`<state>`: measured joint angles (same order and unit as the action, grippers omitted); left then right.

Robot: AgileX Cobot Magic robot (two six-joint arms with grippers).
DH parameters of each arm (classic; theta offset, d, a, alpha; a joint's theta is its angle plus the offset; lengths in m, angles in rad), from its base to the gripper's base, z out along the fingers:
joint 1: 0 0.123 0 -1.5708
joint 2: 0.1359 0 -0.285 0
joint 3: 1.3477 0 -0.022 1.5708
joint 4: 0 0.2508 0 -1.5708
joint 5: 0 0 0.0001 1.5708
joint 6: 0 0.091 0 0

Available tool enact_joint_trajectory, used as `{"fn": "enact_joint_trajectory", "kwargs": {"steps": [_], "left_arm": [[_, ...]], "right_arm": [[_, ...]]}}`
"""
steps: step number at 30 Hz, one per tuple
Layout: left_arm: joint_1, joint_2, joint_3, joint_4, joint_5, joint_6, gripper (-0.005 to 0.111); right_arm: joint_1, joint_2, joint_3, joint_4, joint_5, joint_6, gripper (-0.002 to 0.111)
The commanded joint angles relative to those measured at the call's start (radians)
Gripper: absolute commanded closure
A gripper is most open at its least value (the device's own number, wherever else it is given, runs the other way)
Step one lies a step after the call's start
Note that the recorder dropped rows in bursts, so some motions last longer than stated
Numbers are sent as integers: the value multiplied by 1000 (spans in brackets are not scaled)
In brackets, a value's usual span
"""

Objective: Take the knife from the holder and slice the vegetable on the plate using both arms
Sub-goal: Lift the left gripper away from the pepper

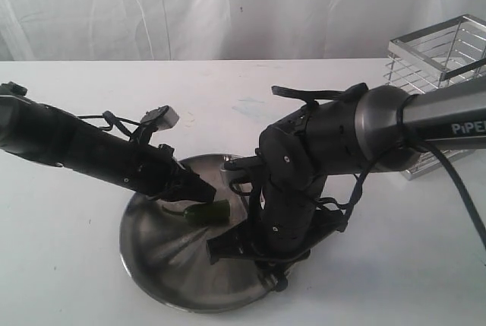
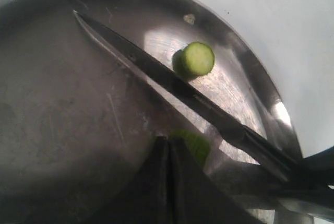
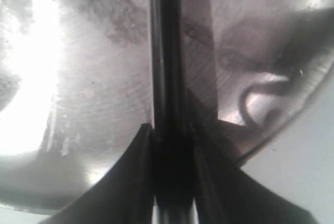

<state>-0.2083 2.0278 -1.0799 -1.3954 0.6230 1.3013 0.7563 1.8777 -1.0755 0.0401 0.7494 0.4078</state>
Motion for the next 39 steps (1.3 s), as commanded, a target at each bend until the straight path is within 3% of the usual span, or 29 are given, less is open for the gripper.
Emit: {"fn": "enact_joint_trajectory", "kwargs": {"steps": [1,11,20,24,26,28,29,33,35,37,38,39], "left_arm": [[0,-14,10,17,26,15,107],[1,-40,8,-123,119,113,107],[49,-201,48,-135,84,79,107],[49,-288,115,-137,-32,45,107],[49,-345,149,-137,-140,-4,107],[47,-458,207,-123,-334,-50,107],[47,-531,246,-61,-443,-50,107],[47,-650,392,134,-631,-41,107],[47,-653,451,164,-655,21,107],[16,-653,464,254,-623,184,107],[-45,-654,464,333,-600,325,107],[-75,-654,464,362,-596,367,107]], "right_arm": [[-11,14,18,-40,34,18,108],[-11,-7,18,-40,31,-2,108],[-7,-121,18,-40,41,-11,108],[-7,-154,18,-30,35,-17,108],[-7,-172,18,16,56,-68,108],[-7,-191,18,114,118,-198,108],[-7,-202,24,155,137,-269,108],[11,-241,99,169,-25,-277,108],[11,-247,126,169,-71,-279,108],[11,-247,155,169,-102,-313,108],[11,-247,175,169,-120,-319,108],[11,-247,184,169,-130,-319,108]]}}
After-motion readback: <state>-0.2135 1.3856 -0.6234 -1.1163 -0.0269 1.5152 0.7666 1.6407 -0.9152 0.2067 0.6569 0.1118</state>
